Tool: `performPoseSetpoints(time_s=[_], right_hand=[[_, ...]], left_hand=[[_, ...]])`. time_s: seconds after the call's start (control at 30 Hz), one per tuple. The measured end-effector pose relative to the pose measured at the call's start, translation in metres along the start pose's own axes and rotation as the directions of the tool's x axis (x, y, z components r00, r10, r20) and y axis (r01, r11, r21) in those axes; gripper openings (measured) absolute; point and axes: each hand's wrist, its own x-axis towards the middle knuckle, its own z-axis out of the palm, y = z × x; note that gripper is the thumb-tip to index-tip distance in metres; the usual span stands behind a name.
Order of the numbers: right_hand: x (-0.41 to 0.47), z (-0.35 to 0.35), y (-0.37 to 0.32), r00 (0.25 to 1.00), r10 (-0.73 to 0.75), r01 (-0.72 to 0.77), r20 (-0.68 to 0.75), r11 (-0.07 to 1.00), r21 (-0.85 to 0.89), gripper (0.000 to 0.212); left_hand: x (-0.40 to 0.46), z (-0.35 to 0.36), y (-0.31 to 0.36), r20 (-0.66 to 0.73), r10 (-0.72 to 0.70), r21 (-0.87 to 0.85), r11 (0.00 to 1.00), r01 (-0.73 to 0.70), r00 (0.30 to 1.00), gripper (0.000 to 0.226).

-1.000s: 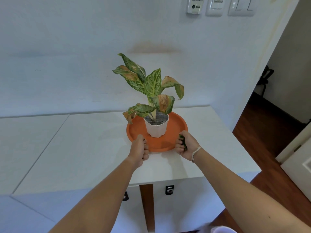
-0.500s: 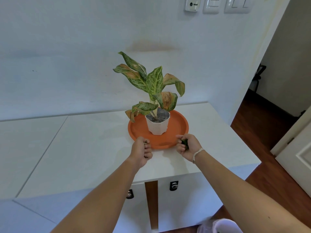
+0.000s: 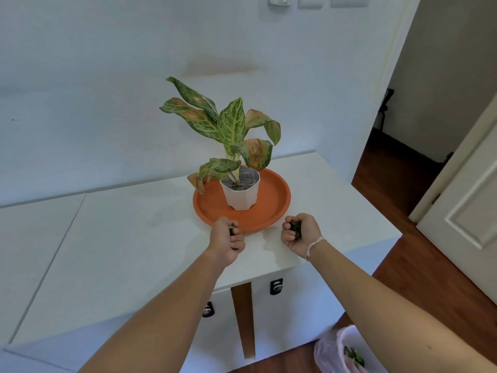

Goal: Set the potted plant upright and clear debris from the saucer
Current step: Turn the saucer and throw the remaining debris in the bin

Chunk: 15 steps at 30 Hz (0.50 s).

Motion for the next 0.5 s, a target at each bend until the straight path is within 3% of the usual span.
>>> performPoseSetpoints(time_s=[0.27, 0.5], right_hand=[[-0.005, -0.037, -0.026, 0.999, -0.024, 0.026, -0.039, 0.998, 0.053, 0.027], [-0.019, -0.084, -0.096, 0.994, -0.096, 0.099, -0.057, 0.993, 0.062, 0.037]], left_hand=[[0.007, 0.042, -0.021, 0.093, -0.033, 0.027, 0.999, 0.03, 0.995, 0.027], [0.014, 0.13, -0.055, 0.161, -0.056, 0.081, 0.996, 0.044, 0.985, 0.026]])
